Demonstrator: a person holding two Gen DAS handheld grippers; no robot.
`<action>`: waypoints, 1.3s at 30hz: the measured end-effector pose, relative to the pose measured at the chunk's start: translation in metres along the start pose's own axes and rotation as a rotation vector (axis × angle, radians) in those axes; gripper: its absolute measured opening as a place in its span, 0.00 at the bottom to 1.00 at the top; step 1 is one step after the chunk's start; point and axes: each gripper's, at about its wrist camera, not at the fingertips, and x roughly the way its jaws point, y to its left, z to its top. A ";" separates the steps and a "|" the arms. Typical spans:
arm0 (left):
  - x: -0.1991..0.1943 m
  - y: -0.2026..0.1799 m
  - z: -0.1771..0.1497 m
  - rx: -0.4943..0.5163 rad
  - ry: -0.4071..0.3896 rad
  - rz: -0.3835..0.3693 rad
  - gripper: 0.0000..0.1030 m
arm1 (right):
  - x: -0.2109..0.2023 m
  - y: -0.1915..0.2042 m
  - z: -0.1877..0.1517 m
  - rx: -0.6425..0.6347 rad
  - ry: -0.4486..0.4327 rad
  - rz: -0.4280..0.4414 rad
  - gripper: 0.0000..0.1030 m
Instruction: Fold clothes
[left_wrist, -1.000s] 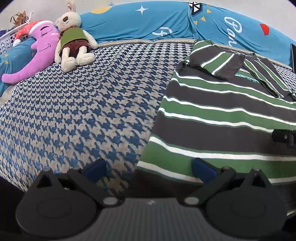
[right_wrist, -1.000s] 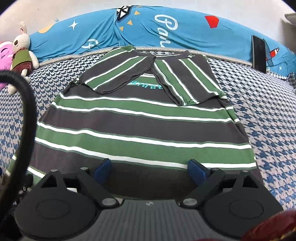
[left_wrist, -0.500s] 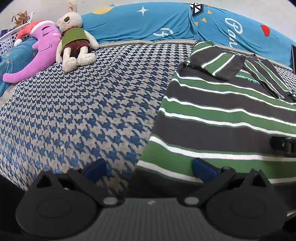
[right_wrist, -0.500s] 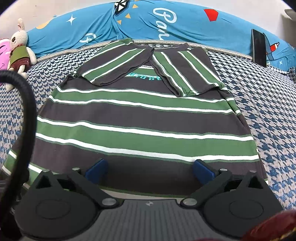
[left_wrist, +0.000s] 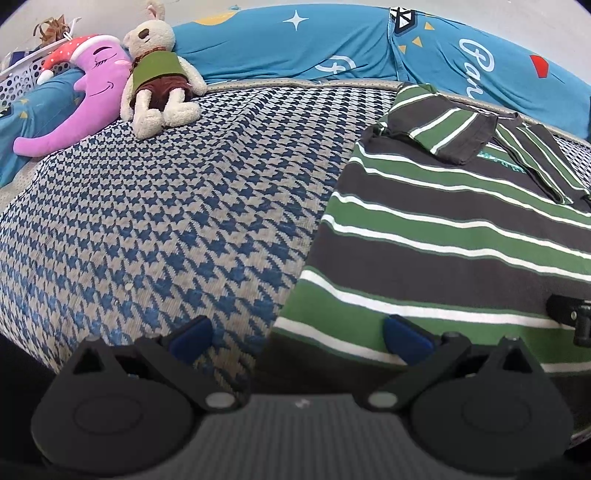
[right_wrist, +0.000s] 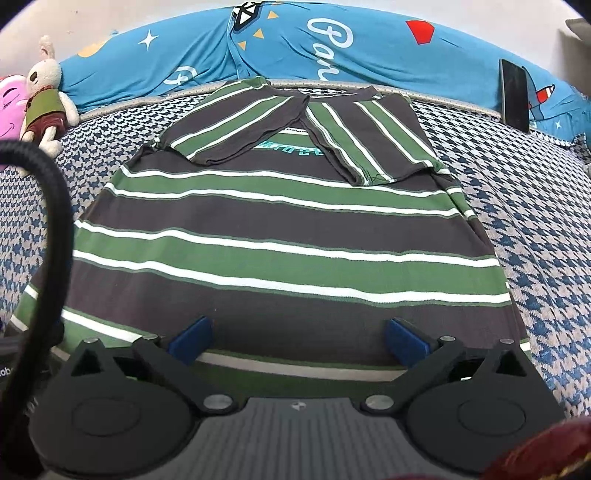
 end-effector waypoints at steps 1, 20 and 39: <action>0.000 0.000 0.000 -0.003 0.000 0.002 1.00 | 0.000 0.000 0.000 0.002 0.002 0.000 1.00; -0.028 -0.004 0.014 -0.114 0.011 0.004 1.00 | -0.016 -0.004 -0.010 0.016 -0.046 -0.021 0.99; -0.046 -0.047 0.008 0.018 -0.006 -0.050 1.00 | -0.032 -0.019 -0.017 0.068 -0.066 0.014 0.72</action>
